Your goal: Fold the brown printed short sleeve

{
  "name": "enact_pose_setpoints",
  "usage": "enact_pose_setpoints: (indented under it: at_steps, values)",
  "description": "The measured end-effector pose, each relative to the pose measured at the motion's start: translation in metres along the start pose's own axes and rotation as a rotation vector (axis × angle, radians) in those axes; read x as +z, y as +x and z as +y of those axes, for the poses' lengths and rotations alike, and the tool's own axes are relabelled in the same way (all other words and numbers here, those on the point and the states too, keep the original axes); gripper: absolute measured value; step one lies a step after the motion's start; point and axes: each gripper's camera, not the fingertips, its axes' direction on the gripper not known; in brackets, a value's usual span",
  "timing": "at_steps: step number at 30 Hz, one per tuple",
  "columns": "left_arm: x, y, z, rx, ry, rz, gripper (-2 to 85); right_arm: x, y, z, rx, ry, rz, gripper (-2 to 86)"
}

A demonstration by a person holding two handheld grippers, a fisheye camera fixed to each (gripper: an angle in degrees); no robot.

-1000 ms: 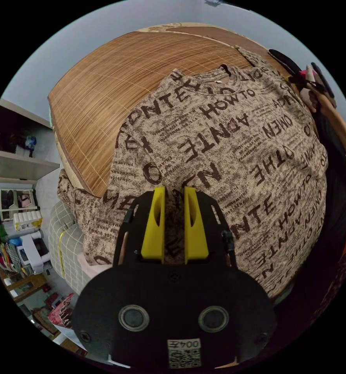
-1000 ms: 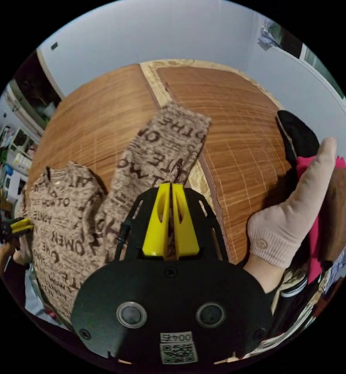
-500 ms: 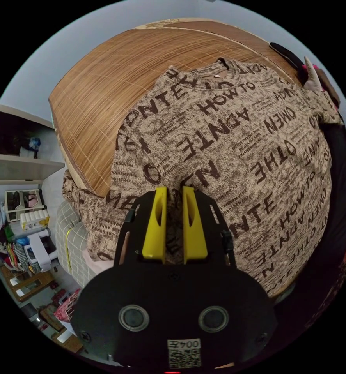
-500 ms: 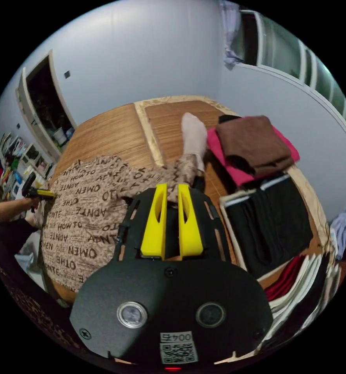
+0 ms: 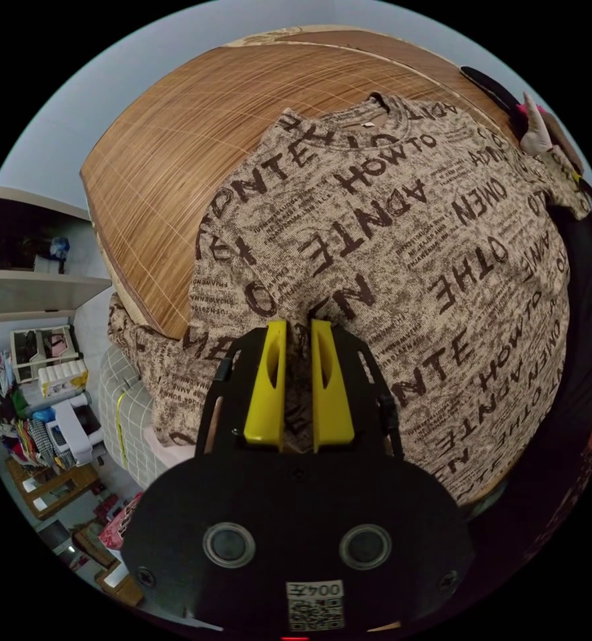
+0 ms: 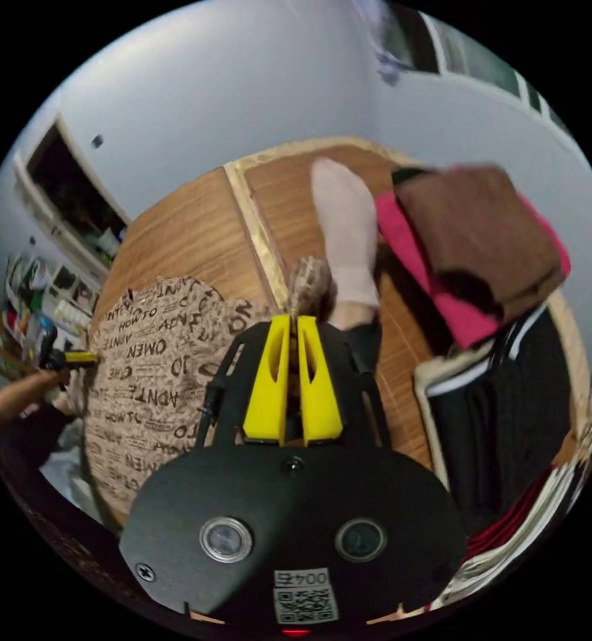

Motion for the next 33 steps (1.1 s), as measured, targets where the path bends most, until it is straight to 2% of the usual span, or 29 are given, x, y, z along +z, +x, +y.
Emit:
enact_pose_setpoints:
  at_steps: [3,5,8,11,16,19,22,24,26,29,33]
  values:
    - [-0.002,0.003,0.002,0.001,0.006,0.001,6.9,-0.045,-0.072,-0.004,-0.298,0.167,0.216,0.8]
    - [-0.003,0.005,0.003,0.000,0.003,0.002,6.8,-0.077,-0.125,0.000,-0.526,0.287,0.498,0.3]
    - [-0.005,0.008,0.005,-0.002,0.001,-0.008,6.8,-0.095,-0.152,0.006,-0.651,0.346,0.749,0.4]
    - [-0.008,0.014,0.009,-0.005,0.024,-0.023,6.9,-0.088,-0.136,0.002,-0.611,0.268,0.812,1.3]
    - [-0.013,0.021,0.014,0.007,0.042,-0.018,7.1,-0.043,-0.060,-0.007,-0.334,0.026,0.680,6.1]
    - [-0.015,0.022,0.020,0.030,0.045,-0.020,7.1,-0.061,-0.053,0.011,-0.229,0.154,0.570,6.6]
    - [-0.017,0.020,0.028,0.024,0.056,-0.004,7.2,-0.074,-0.074,0.027,-0.245,0.258,0.394,6.5]
    - [-0.018,0.020,0.033,0.022,0.057,-0.004,7.2,-0.066,-0.089,0.031,-0.264,0.248,0.273,6.2]
    - [-0.021,0.021,0.039,0.024,0.059,-0.016,7.2,-0.036,-0.109,0.031,-0.304,0.144,0.039,4.7]
    - [-0.023,0.022,0.048,0.027,0.061,-0.025,7.3,0.016,-0.139,0.036,-0.311,0.008,-0.139,5.7]
    - [-0.026,0.017,0.063,0.021,0.079,-0.013,7.8,0.072,-0.171,0.048,-0.321,-0.089,-0.157,6.7]
